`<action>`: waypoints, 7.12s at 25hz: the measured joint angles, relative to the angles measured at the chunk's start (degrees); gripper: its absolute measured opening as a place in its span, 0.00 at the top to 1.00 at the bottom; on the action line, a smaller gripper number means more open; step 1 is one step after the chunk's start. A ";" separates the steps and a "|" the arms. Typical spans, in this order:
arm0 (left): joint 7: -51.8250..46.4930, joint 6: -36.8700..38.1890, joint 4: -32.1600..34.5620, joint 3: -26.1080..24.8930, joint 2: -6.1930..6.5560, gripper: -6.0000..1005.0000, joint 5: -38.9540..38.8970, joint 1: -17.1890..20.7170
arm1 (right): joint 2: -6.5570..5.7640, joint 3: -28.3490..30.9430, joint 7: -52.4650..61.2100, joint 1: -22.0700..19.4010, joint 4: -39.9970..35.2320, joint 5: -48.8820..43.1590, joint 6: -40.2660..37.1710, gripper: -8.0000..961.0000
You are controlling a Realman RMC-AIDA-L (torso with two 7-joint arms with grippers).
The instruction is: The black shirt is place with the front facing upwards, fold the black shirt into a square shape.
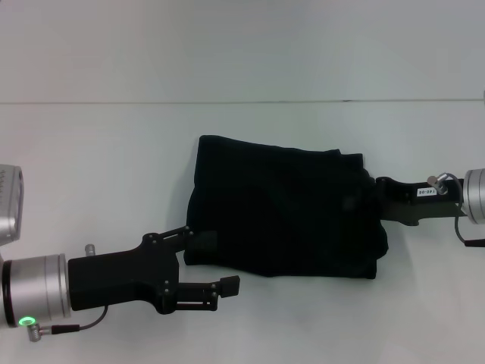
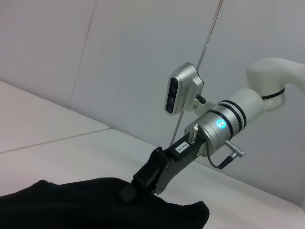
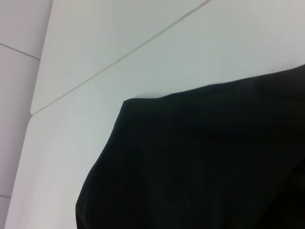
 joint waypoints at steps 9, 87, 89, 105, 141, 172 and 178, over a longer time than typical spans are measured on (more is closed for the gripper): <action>0.00 0.00 0.04 -0.01 0.00 0.06 -0.25 0.00 | 0.26 0.56 -3.71 -0.56 -0.25 3.03 -0.16 0.93; -26.39 -3.10 -5.67 -15.47 1.35 0.06 -0.53 -2.24 | 5.99 -3.12 -96.41 -15.87 8.22 34.55 -0.73 0.03; -30.95 -5.23 -5.67 -15.40 1.82 0.06 -0.29 -3.00 | 6.04 -3.15 -97.95 -16.90 7.72 35.63 -3.35 0.03; -60.43 -26.57 -5.76 -8.09 4.57 0.06 13.50 -15.43 | 6.15 -4.20 -105.19 -24.12 9.90 34.00 -11.68 0.03; -58.23 -34.76 -5.61 -4.42 -2.21 0.07 15.07 -17.99 | 6.06 -3.96 -104.75 -25.04 11.31 33.89 -13.44 0.03; -56.41 -36.00 -5.46 -3.69 -2.90 0.78 15.01 -16.87 | 6.06 -3.49 -104.14 -25.35 11.31 34.29 -13.94 0.03; -56.03 -35.68 -5.13 -4.07 -2.90 0.95 14.66 -15.89 | 6.06 -2.48 -104.14 -25.00 11.17 34.39 -13.94 0.03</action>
